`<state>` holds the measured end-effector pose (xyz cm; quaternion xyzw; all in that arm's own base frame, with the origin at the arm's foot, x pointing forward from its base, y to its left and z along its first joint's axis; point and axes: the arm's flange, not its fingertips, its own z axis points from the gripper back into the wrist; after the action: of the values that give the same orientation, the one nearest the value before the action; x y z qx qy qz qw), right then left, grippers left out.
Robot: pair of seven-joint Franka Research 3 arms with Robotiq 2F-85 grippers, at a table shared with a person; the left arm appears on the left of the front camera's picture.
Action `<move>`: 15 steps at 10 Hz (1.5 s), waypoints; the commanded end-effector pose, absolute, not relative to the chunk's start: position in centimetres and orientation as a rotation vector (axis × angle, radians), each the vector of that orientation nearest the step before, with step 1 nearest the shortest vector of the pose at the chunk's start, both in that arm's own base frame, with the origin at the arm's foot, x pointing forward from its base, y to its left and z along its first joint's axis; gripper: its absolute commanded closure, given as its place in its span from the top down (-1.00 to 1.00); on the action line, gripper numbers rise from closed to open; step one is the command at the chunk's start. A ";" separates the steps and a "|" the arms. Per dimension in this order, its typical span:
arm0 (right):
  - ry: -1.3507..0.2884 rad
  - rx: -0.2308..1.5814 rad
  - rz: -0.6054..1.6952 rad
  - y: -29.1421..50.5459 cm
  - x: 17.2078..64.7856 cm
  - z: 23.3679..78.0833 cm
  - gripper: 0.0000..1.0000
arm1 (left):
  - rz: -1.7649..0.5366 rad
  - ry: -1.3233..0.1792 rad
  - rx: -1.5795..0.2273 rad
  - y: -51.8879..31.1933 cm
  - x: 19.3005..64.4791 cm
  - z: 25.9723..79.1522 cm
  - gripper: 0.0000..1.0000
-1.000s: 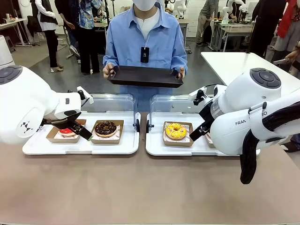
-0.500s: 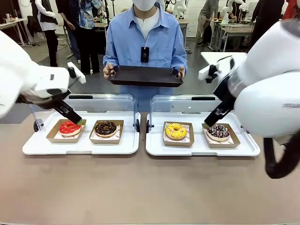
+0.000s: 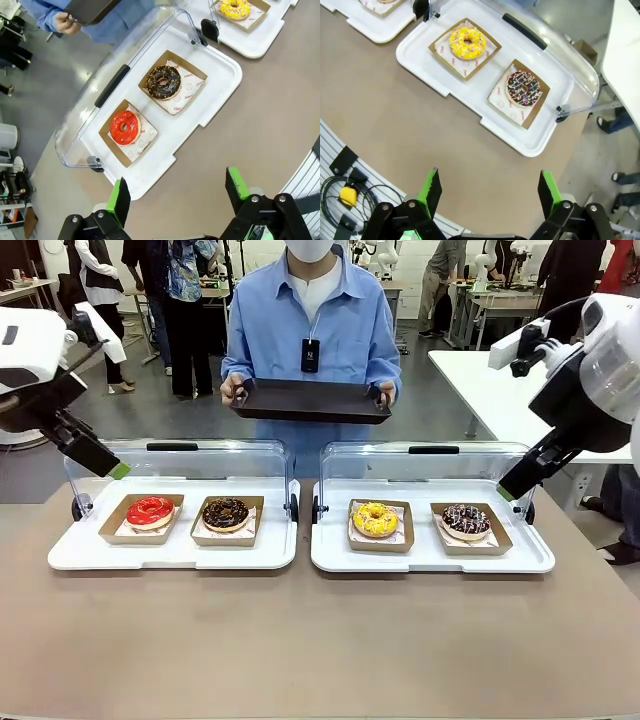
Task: Provide the desired donut to the person.
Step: Pick up and lift the Paper togo box containing the Donut pointed at by the person.
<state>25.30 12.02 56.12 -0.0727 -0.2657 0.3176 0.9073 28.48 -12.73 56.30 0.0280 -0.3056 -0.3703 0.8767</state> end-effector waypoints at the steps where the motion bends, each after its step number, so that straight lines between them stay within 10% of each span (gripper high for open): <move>1: -0.537 -0.149 0.672 12.7 26.6 55.1 1.00 | -0.779 -0.620 0.055 -13.4 29.9 54.9 1.00; 5: -0.578 0.054 0.747 10.1 27.4 56.4 1.00 | -0.777 -0.607 0.057 -13.2 29.5 55.0 1.00; 10: -0.822 0.668 0.851 -3.6 31.6 59.9 1.00 | -0.933 -0.707 -0.467 -1.9 34.1 58.8 1.00; 15: -0.861 0.769 0.837 -12.9 31.0 59.2 1.00 | -1.042 -0.811 -0.777 7.2 33.8 57.6 1.00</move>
<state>30.21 -12.27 59.92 0.3587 -0.4028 0.3748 0.7541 32.98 6.23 58.00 -0.3427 -0.3858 -0.4650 0.7194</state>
